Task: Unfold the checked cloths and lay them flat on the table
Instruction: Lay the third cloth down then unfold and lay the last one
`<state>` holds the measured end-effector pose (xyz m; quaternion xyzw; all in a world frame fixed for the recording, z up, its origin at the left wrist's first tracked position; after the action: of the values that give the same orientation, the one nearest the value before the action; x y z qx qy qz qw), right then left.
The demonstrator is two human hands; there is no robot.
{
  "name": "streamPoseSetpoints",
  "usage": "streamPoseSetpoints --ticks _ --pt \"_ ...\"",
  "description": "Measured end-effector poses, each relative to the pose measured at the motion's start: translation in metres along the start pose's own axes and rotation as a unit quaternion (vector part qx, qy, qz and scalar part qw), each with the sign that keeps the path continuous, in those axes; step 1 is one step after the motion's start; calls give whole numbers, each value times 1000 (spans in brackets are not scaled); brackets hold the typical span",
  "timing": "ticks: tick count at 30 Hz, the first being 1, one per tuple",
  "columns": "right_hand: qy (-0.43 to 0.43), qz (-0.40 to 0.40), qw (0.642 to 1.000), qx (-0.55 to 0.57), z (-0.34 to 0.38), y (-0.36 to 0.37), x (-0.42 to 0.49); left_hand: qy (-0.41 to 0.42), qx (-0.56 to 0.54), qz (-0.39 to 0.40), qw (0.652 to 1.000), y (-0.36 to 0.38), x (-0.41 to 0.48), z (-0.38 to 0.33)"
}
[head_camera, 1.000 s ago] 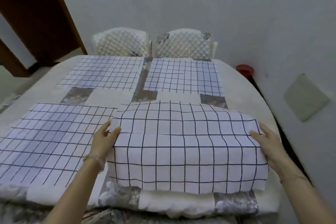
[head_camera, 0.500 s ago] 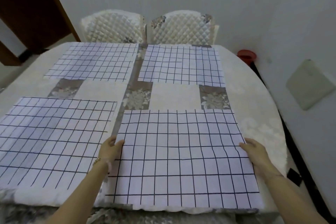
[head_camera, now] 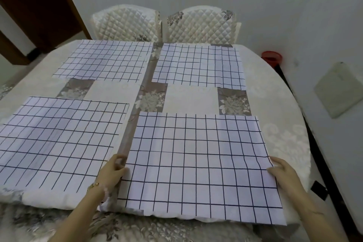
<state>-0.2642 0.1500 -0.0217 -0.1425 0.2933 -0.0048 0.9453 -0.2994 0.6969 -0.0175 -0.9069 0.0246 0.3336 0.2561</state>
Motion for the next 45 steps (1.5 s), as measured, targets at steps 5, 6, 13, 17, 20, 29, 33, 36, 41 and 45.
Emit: streamPoseSetpoints --ticks 5,6,13,17,20,29,33,36,41,45 --pt "-18 -3 999 -43 6 3 1 11 -33 -46 998 -5 2 -3" --pt "-18 -8 999 -40 7 2 5 15 -45 -57 997 -7 4 -4" --pt "-23 -34 998 -39 13 6 21 18 -60 -127 990 -16 10 -10" --pt "-17 -34 998 -46 10 7 22 19 -21 -149 988 -14 14 -10" --pt "-20 -42 997 -67 9 6 23 19 64 -180 981 -14 11 -17" --pt "-10 -115 982 -146 18 6 14 289 378 -140 868 78 18 -106" --pt "-107 -167 927 -318 65 32 0 279 406 -88 866 115 34 -98" --pt "-200 -70 907 -363 89 84 8 243 420 -73 871 123 41 -81" --pt "-248 131 810 -515 89 165 38 227 444 -66 864 122 43 -73" --pt "-165 96 822 -537 92 139 81 237 454 -70 856 123 41 -70"
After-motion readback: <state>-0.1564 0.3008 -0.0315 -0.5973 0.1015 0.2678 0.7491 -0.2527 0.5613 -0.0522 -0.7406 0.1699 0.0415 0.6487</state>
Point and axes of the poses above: each hand's wrist, its own x-axis towards the middle knuckle, its own y-axis out of the palm, z = x × y, the point moved 10 cm from there along x, towards the middle knuckle, and after that the axes turned 15 degrees about z, right-handed, at the moved point
